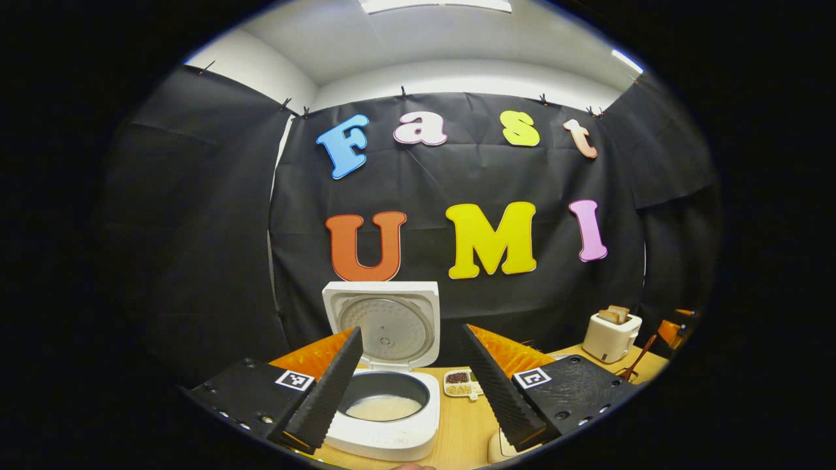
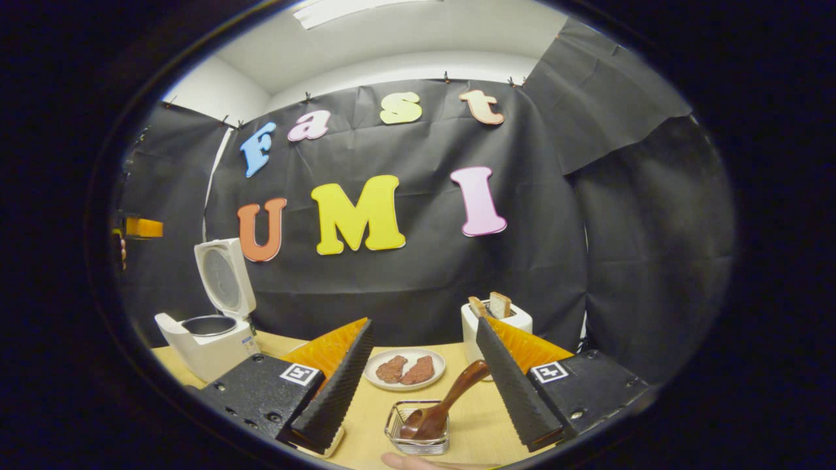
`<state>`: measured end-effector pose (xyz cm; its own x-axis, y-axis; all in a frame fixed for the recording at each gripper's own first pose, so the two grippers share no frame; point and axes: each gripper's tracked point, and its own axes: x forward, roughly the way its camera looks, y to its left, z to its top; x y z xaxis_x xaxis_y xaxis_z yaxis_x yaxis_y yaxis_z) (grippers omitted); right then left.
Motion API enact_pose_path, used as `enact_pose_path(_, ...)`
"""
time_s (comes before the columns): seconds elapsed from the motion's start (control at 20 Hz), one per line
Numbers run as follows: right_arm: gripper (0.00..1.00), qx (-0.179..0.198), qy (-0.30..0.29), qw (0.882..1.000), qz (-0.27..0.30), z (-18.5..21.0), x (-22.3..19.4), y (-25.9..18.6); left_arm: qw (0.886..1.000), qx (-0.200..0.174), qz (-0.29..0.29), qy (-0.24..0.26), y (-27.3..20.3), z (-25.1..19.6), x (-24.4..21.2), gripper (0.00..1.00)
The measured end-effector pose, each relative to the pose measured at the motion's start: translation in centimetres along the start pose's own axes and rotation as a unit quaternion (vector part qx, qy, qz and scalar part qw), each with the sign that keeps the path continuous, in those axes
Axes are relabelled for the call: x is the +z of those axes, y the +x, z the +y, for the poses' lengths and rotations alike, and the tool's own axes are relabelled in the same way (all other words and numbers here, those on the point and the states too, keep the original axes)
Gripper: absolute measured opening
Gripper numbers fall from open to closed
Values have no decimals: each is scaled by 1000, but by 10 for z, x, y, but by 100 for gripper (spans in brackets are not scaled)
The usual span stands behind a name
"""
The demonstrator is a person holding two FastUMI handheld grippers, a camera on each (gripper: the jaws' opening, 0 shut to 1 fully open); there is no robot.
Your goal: Close the left gripper, press the button to open the rice cooker; take a wooden spoon from the chopstick holder with the right hand, scoop a spoonful of rice and pour it into the rice cooker, then put the wooden spoon back into the chopstick holder.
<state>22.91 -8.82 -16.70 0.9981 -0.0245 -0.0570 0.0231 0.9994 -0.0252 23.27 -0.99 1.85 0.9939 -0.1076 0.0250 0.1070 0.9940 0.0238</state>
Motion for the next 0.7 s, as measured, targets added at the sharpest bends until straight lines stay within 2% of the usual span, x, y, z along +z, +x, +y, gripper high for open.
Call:
enact_pose_path(0.1, 100, 6, -1, 1000, 7, 6, -3, -2, 1000, -29, -7, -7, 29, -2, 17, 95)
enact_pose_path(0.2, 100, 23, -7, 1000, 10, 17, -3, -7, 1000, -14, -12, -6, 63, 20, 27, 95)
enact_pose_path(0.35, 100, 25, -31, 999, 2, 23, -2, -9, 999, 2, -18, -27, 113, 49, 29, 95)
enact_pose_path(0.55, 100, 40, -39, 998, 7, 33, -8, -8, 993, -19, -25, -115, 165, 75, 20, 94)
enact_pose_path(0.7, 100, 40, -44, 998, 8, 37, -13, -6, 992, -1, -59, -111, 195, 101, 25, 94)
